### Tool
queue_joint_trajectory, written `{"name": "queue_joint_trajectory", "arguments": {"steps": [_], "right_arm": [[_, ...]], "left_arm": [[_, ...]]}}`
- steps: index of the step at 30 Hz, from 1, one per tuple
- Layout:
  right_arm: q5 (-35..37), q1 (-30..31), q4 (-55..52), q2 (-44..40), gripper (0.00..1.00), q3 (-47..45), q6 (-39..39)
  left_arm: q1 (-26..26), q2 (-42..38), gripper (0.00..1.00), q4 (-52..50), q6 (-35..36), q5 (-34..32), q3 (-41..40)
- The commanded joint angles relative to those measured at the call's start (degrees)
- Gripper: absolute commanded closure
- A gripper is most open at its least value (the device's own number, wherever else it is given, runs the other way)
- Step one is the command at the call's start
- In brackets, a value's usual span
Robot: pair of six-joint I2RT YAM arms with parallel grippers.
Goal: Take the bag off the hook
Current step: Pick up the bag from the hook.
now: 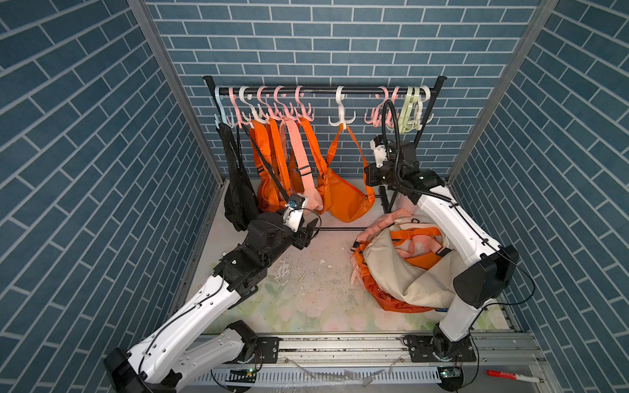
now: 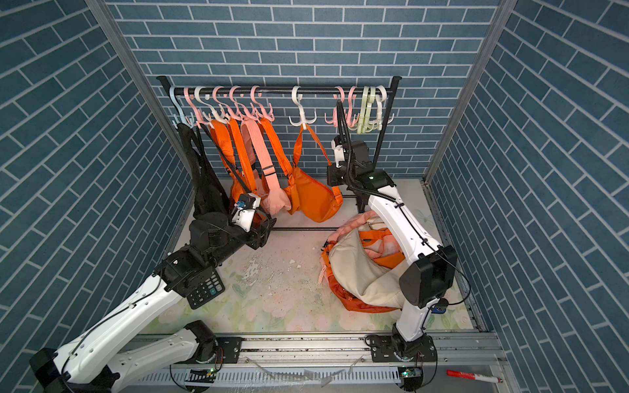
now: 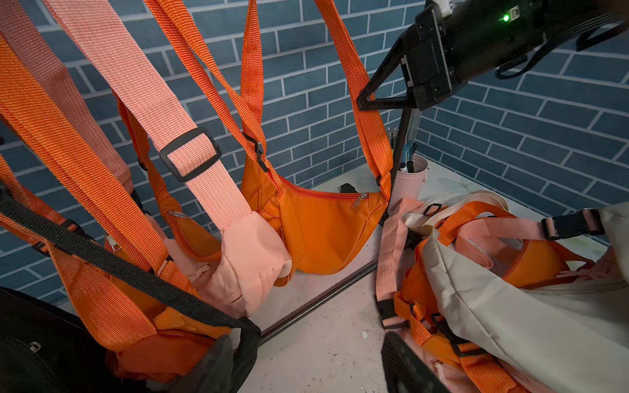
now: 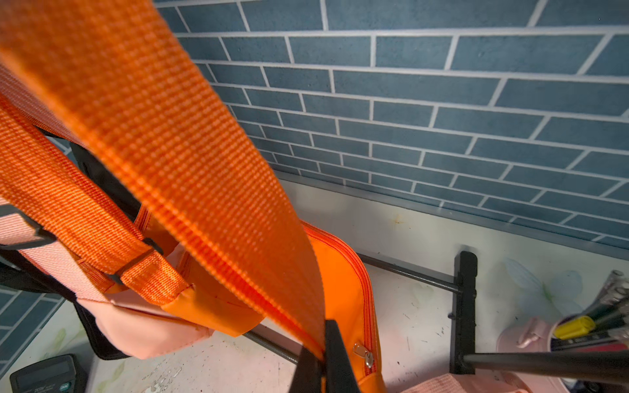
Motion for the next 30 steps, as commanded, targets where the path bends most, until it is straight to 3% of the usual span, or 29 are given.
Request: {"name": "queue_joint_trajectory", "arguments": {"steps": [1,8,13,30], "right_arm": [[0.73,-0.68,0.37,-2.79,1.0,-1.58,-1.12],[0.3,-2.46,1.62,-6.32,1.0,-4.95,-1.09],[-0.23,-3.46,2.18,-8.4,1.0,-6.5,-1.14],[-2.08,-4.23,1.09,-11.33,1.0,-5.7,-1.67]], "left_arm": [[0.4,0.45,0.3,3.34,0.37,-0.65,0.63],[0.49,5.09,0.29,5.64,1.16,-0.09,6.45],[0.49,9.16,0.27,13.39,2.04,3.12,8.86],[2.34,32.16,0.27,22.24,5.31,9.45,30.6]]}}
